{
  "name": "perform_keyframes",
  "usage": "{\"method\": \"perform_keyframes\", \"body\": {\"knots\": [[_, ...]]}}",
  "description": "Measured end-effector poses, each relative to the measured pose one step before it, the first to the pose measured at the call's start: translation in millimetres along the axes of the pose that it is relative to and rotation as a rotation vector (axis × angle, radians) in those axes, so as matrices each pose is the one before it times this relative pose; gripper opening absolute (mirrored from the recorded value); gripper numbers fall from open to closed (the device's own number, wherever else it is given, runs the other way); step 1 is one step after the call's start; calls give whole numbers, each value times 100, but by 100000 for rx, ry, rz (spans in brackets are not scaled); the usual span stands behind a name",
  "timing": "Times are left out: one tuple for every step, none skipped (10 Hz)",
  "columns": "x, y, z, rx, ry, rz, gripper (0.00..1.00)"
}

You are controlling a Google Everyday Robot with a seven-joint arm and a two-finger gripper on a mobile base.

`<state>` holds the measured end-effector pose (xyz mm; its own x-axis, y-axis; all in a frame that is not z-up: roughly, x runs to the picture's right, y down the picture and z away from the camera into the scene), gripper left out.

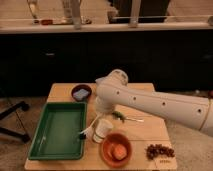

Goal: Place brush in tray

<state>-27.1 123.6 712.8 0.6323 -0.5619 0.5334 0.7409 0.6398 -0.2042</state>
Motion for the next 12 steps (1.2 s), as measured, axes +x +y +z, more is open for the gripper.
{"method": "perform_keyframes", "body": {"knots": [[-308, -596, 511, -434, -1937, -2573, 3], [-440, -784, 547, -539, -1744, -2535, 3], [-289, -586, 505, -579, -1601, -2247, 3], [-127, -500, 411, -491, -1501, -2091, 3], [-71, -305, 210, -156, -728, -1150, 3], [-231, -439, 193, -101, -819, -1567, 3], [-441, -689, 289, -310, -1166, -2669, 3], [-242, -466, 150, -105, -573, -1592, 3], [-304, -501, 224, -216, -687, -1673, 3], [-452, -730, 353, -400, -1165, -2556, 3], [-306, -544, 313, -333, -998, -2019, 3], [-234, -484, 284, -376, -913, -1895, 3]]}}
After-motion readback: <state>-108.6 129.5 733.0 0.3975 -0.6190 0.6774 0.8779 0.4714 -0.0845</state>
